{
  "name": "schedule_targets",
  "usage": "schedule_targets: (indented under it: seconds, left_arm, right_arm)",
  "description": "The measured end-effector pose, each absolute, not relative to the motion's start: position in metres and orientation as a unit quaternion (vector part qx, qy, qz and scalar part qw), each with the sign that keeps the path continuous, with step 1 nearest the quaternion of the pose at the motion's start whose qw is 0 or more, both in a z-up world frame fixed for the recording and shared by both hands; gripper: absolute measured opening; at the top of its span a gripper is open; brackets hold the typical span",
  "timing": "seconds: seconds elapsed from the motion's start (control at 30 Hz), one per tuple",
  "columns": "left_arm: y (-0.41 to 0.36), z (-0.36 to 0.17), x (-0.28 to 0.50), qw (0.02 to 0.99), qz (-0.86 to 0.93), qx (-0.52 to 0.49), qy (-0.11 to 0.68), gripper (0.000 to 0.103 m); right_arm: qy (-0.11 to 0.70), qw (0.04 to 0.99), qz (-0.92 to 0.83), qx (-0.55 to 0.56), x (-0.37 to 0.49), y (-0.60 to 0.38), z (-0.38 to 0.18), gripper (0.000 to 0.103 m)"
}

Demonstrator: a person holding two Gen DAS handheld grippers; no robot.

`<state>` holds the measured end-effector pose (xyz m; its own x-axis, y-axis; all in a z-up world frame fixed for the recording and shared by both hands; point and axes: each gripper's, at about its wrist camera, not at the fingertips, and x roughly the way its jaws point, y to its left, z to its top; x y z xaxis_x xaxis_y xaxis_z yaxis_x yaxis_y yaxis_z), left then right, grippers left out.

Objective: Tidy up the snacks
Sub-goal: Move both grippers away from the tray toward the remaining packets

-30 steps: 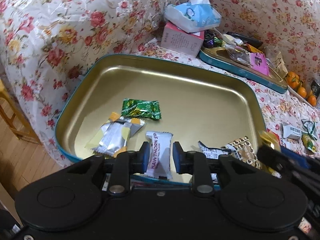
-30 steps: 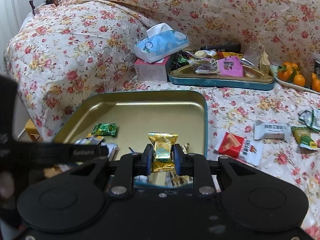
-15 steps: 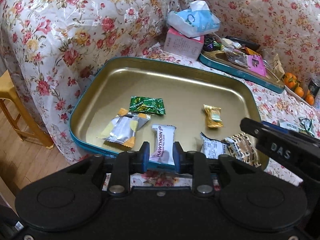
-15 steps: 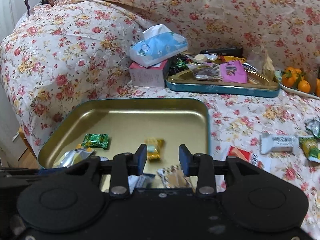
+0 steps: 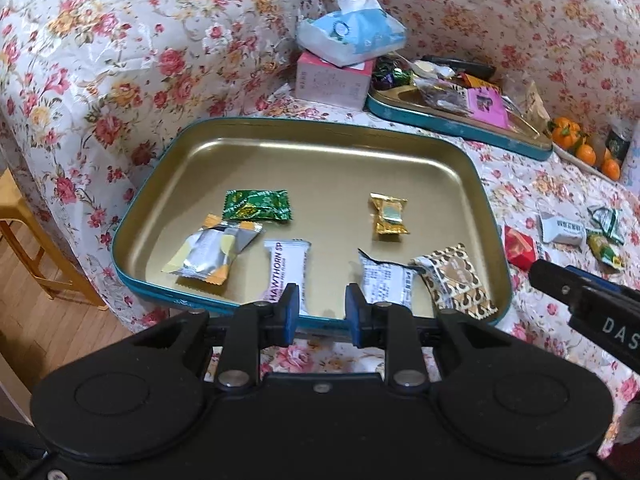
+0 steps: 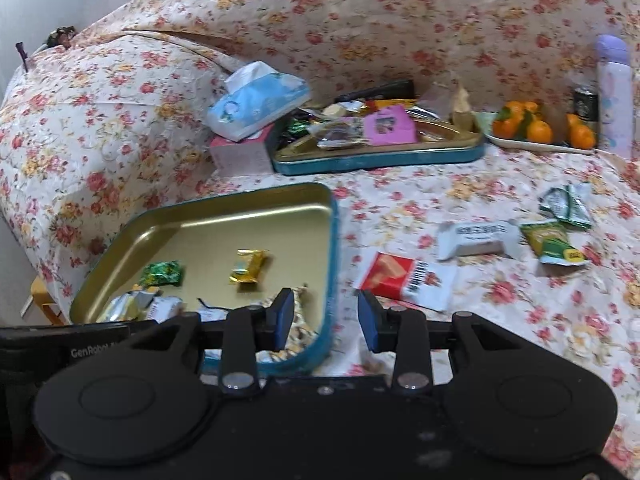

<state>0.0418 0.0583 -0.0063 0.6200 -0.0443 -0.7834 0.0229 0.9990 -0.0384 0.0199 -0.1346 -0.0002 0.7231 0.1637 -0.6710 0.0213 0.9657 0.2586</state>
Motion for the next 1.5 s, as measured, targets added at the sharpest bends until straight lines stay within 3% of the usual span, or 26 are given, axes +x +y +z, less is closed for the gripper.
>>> schedule_targets:
  seconds: [0.83, 1.5]
  left_arm:
    - [-0.079, -0.021, 0.012, 0.888, -0.16, 0.064, 0.425, 0.035]
    - [-0.114, -0.05, 0.052, 0.878, -0.149, 0.062, 0.451, 0.035]
  right_arm:
    - [0.385, 0.903, -0.111, 0.158, -0.052, -0.246, -0.034, 0.038]
    - [0.366, 0.909, -0.134, 0.148, 0.005, -0.298, -0.032, 0.038]
